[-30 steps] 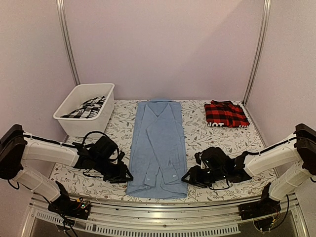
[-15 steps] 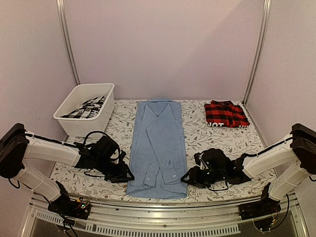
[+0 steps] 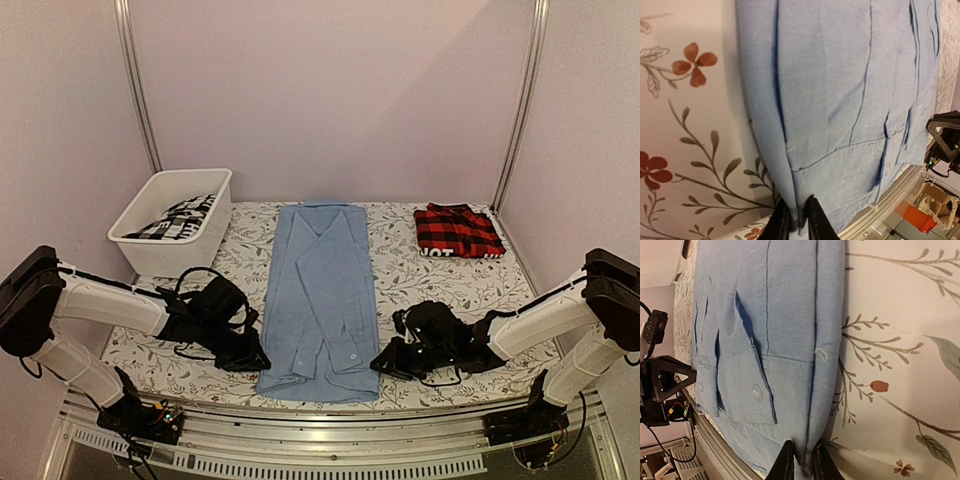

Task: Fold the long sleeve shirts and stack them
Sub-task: Pick up the rectangle-folded shirt from the center of the board.

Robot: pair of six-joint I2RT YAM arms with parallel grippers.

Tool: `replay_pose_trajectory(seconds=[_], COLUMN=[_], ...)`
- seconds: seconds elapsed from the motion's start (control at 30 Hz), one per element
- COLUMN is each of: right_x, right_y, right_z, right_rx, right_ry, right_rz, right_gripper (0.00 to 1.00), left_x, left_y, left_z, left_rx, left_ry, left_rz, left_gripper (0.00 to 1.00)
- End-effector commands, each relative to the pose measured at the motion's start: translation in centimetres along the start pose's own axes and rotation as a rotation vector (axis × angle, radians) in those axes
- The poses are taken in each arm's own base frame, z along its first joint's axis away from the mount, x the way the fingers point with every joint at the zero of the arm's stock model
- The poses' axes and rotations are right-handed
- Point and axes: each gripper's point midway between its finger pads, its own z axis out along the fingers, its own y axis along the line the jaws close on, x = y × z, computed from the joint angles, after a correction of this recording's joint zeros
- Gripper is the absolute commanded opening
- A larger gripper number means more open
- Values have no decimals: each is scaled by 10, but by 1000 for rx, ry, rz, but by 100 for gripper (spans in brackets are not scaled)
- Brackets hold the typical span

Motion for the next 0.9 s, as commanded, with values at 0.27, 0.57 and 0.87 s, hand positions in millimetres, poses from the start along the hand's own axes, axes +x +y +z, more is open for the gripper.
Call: replay_pose_trajectory(seconds=[0.27, 0.57, 0.87], right_x=[-20, -67, -153], right_y=[40, 88, 99], right_z=[-14, -40, -32], right_rx=[-37, -93, -106], right_ry=[-32, -132, -214], right_rz=[-68, -130, -157], right_gripper=[0, 0, 0], left_x=[-8, -51, -145], left_y=[-50, -86, -86], left_z=[-31, -72, -80], left_rx=[137, 214, 202], left_ry=[-27, -152, -280], left_rz=[26, 41, 39], left_gripper=[0, 0, 0])
